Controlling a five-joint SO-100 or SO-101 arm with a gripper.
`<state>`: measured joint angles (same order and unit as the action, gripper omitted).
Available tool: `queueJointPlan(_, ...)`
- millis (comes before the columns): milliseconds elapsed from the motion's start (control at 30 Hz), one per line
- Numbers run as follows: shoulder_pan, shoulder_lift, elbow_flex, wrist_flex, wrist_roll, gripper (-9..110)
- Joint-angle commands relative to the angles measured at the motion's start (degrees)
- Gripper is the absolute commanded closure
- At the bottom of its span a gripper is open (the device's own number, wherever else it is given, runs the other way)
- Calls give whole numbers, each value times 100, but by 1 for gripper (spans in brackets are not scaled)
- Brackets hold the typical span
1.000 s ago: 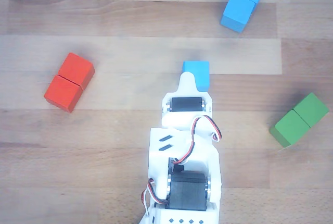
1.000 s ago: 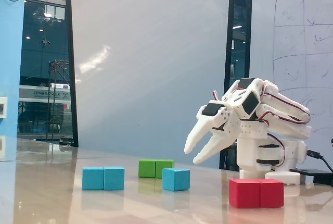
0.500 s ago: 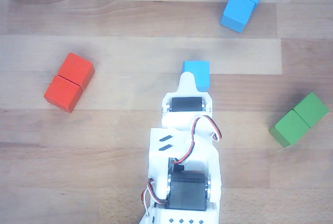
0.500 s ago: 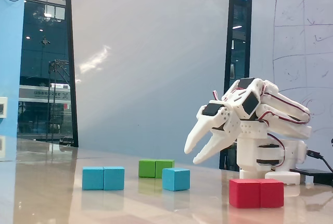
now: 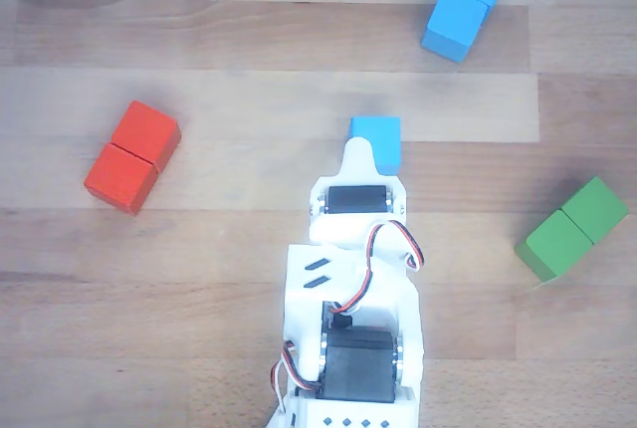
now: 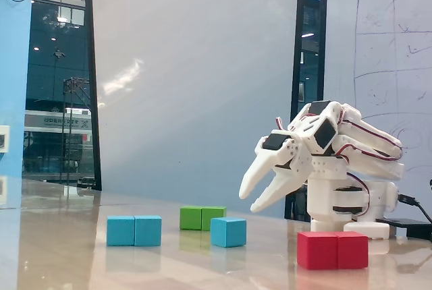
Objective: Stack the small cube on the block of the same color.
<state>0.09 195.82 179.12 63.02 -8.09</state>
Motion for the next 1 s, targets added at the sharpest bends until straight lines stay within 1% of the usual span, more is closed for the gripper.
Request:
queueJointPlan(0,44,167,-132,18,18,91)
queueJointPlan(667,44,149,-229,18,-62,90)
queueJointPlan(800,44,-308,-1169,18,-70,90)
queueJointPlan(967,35,-2382,-2927,26,-70,90)
